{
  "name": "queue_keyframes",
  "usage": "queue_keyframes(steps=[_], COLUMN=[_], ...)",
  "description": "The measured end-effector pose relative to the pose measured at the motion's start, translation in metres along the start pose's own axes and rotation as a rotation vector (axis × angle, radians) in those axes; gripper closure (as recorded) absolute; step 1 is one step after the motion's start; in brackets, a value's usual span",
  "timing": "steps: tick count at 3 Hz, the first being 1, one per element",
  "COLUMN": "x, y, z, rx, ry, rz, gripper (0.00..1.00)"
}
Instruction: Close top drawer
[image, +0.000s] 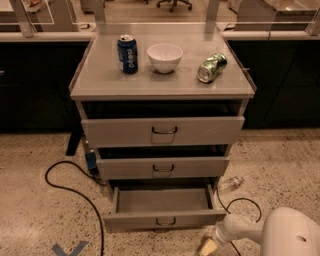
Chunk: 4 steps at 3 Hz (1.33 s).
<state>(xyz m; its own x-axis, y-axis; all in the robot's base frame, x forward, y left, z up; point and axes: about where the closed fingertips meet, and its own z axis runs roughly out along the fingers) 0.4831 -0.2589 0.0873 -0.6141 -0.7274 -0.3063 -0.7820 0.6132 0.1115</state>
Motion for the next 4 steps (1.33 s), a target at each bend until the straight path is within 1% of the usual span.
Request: queue_keyframes(steps=[1, 2, 3, 4], x=[-0.012, -0.024, -0.024, -0.033], y=[-0.002, -0.004, -0.004, -0.007], z=[-0.008, -0.006, -0.006, 0.0], rx=[0.054, 0.094, 0.094, 0.093], ry=[-0.04, -0.087, -0.087, -0.117], rz=[-0.007, -0.006, -0.006, -0.011], gripper=[0.0, 0.0, 0.0, 0.0])
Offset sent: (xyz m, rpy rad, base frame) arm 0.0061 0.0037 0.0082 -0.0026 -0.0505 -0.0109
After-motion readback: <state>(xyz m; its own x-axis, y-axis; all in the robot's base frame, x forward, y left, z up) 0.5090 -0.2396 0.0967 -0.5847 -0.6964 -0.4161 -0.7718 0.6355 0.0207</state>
